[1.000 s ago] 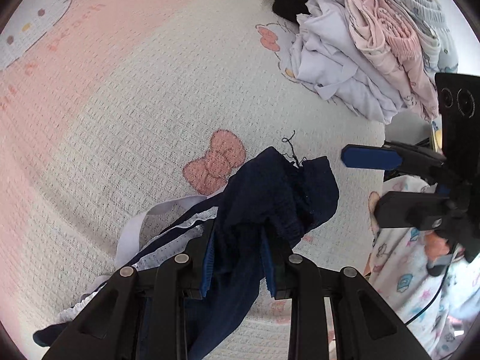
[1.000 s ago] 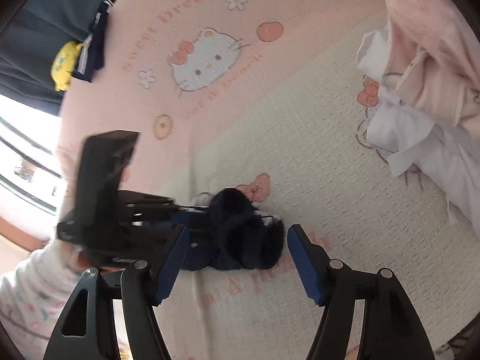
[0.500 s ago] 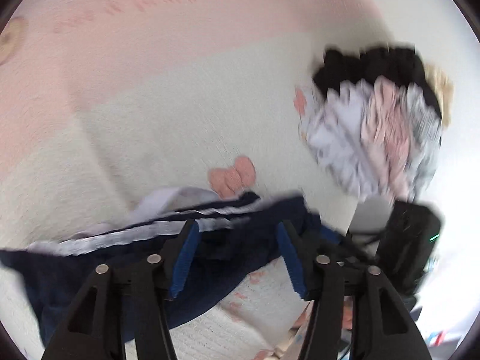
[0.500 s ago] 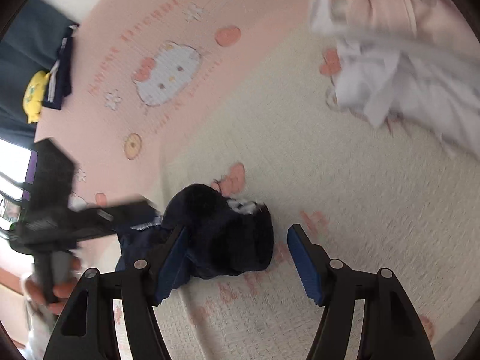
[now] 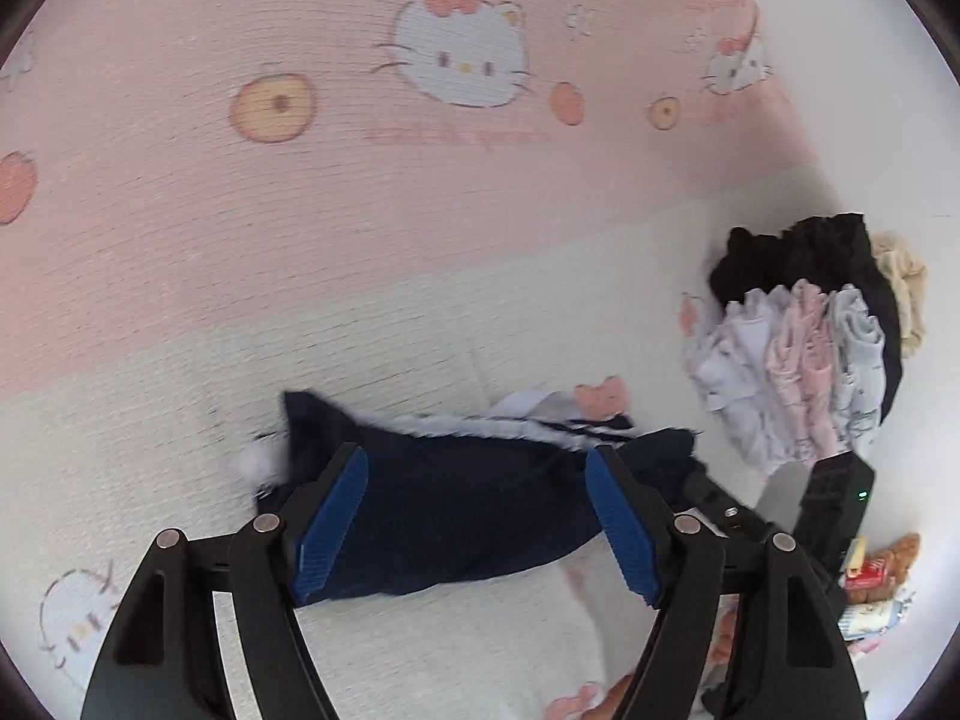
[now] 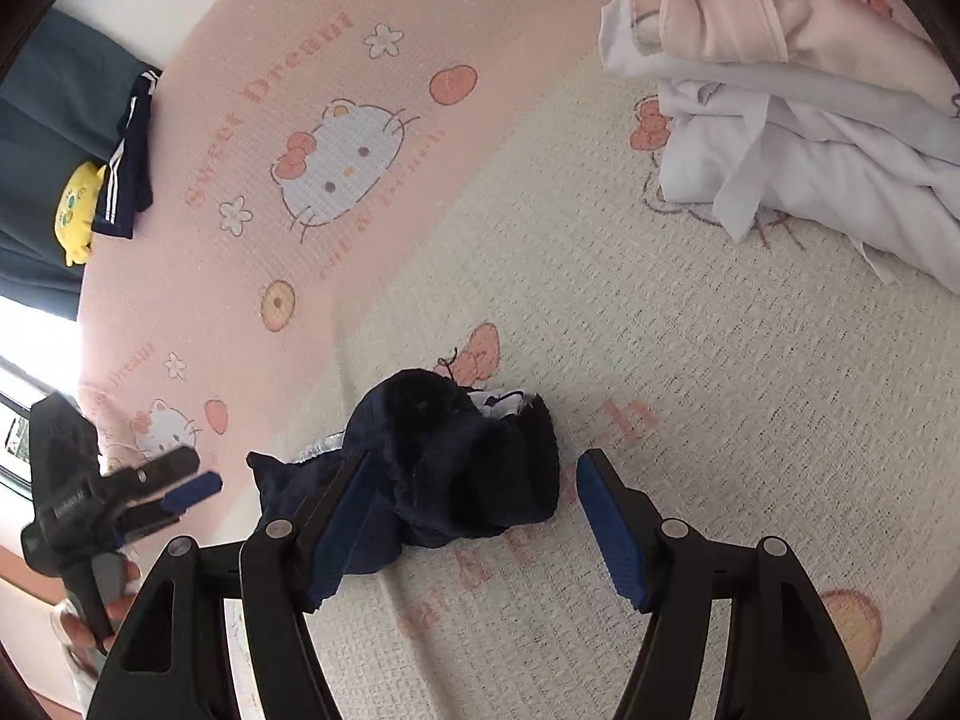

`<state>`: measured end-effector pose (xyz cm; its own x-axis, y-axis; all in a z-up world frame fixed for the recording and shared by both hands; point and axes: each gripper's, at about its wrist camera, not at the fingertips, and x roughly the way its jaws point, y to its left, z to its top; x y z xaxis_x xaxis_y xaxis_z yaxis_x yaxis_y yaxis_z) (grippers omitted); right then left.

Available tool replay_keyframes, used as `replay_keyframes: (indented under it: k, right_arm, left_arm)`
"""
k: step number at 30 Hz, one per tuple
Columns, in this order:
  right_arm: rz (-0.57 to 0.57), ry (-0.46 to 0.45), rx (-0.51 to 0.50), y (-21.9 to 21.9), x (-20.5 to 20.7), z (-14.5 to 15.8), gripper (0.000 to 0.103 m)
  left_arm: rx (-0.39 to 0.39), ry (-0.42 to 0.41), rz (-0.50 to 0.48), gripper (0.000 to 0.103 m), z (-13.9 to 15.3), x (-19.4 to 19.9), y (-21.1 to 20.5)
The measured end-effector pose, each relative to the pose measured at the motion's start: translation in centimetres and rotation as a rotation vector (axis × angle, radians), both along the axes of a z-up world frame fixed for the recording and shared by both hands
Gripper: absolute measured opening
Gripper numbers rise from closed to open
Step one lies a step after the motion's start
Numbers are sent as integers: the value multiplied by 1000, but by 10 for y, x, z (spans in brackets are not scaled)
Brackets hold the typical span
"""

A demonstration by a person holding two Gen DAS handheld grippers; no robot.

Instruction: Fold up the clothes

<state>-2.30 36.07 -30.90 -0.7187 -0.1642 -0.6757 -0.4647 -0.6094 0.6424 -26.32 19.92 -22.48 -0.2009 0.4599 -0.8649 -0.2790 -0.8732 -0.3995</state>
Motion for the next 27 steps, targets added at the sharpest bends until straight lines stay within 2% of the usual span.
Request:
replay_keyframes:
  k: [3,9,16,19,22,27]
  right_arm:
    - [10,-5,0,-1,-7,-1,69]
    - [31,6,27,-5,-8,5,69]
    - [33,-26,117,-16,-13,14,69]
    - [24,-39,159,-21,-15,17,69]
    - [16,-42,150,-21,-16,17,69]
    - [26,-96,156,-21,-23,12,69]
  left_arm:
    - [-14,-8,25,74,-4,4,-13]
    - [-88,12,38,74,-15,8,-28]
    - [-88,-1,56,74,-34,8,-37]
    - [-56,12,84,74,-39,8,-40]
    - [-52,10,119,74,-45,5,-42]
    - [-52,-3,132,74,-57,3,-42]
